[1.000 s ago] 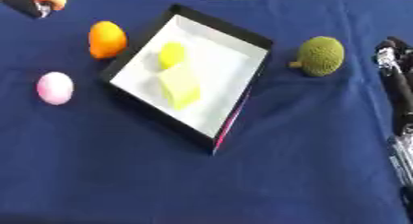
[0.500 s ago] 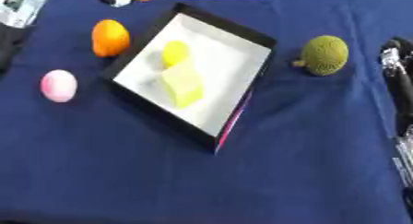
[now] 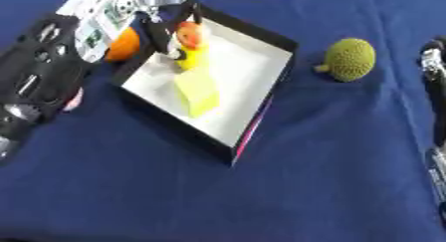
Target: Pick up objects on the table and place them in the box.
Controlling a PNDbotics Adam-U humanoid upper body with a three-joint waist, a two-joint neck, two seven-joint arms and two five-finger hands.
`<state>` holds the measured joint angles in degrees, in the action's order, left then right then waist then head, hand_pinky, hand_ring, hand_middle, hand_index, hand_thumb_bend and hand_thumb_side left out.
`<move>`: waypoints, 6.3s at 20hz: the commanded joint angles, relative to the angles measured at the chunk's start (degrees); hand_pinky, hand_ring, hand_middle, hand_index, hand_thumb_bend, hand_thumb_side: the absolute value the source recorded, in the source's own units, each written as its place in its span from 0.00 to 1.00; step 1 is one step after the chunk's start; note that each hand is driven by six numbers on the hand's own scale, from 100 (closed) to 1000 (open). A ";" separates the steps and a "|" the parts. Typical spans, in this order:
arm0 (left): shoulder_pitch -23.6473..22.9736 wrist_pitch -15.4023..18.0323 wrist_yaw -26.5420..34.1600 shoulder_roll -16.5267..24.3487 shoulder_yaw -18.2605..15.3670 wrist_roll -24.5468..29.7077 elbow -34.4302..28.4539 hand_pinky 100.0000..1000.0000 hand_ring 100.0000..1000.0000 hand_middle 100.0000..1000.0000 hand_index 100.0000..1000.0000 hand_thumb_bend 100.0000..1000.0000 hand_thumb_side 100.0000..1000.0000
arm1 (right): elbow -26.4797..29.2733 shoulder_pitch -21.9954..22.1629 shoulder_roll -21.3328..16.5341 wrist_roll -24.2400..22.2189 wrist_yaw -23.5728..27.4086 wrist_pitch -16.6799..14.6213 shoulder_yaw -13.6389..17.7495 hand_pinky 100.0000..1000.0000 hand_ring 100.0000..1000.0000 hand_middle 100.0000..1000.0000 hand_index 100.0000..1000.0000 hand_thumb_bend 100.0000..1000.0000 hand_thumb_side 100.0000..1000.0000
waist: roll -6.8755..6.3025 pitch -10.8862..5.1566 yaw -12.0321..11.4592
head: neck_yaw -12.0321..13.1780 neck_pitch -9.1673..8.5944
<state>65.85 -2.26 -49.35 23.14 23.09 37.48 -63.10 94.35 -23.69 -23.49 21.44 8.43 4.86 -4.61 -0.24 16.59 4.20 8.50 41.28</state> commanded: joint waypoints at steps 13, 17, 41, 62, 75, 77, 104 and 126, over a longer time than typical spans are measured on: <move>1.46 -5.37 12.06 10.34 -9.91 -0.70 -7.44 0.79 0.85 0.84 0.85 0.42 0.00 | 0.93 0.06 -1.39 0.38 0.35 0.12 0.53 0.98 0.83 0.78 0.88 0.00 0.69 | -0.51 -2.59 -1.01 | -1.00 0.70; 0.14 -5.70 12.47 14.50 -10.22 0.64 -5.81 0.80 0.86 0.85 0.86 0.48 0.00 | 0.84 0.27 -1.69 0.49 0.30 0.12 0.63 0.98 0.83 0.78 0.88 0.00 0.69 | -0.75 -2.74 -1.32 | -1.71 0.75; -0.55 -2.73 6.42 11.76 -14.99 1.61 12.42 0.82 0.89 0.86 0.87 0.57 0.20 | 1.03 -0.46 -0.77 0.35 0.42 0.06 0.46 0.98 0.83 0.78 0.88 0.00 0.70 | -0.05 -1.93 -0.40 | -2.22 -1.02; -0.75 -4.39 -1.83 9.35 -18.04 -2.18 19.99 0.80 0.87 0.83 0.84 0.44 0.18 | 1.29 -1.63 0.20 0.14 0.66 0.12 0.03 0.98 0.83 0.78 0.88 0.00 0.71 | 0.67 -0.42 0.90 | -1.84 -1.86; 0.04 -4.80 2.33 9.96 -16.83 -8.11 16.50 0.65 0.68 0.58 0.57 0.18 0.00 | 1.14 -1.44 -0.15 -0.10 0.53 0.27 -0.24 0.98 0.83 0.78 0.88 0.00 0.72 | 0.40 -0.74 0.61 | -2.21 -1.05; 0.51 -4.34 2.79 10.74 -15.90 -8.47 14.16 0.64 0.67 0.56 0.55 0.22 0.00 | 1.12 -1.33 -0.31 -0.12 0.47 0.27 -0.22 0.98 0.83 0.78 0.88 0.00 0.72 | 0.25 -0.90 0.46 | -2.53 -0.89; -1.91 -1.33 13.94 14.55 8.18 11.79 -24.35 0.75 0.78 0.75 0.74 0.41 0.00 | 1.20 -1.19 -1.08 -0.18 0.36 0.13 -0.14 0.98 0.83 0.79 0.88 0.00 0.72 | -0.78 -1.72 0.15 | -2.72 -0.49; -26.80 -11.47 37.47 39.35 -8.20 0.44 -50.71 0.80 0.85 0.84 0.88 0.41 0.26 | 1.12 -0.52 -2.40 -0.06 -0.27 0.43 0.40 0.98 0.83 0.79 0.88 0.00 0.73 | -1.56 -1.28 -0.95 | -4.47 -1.08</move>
<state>38.60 -13.05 -13.38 59.26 16.74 38.72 -111.59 94.32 -23.66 -24.10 21.30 8.41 5.19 -4.88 -1.27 16.60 3.17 4.31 40.83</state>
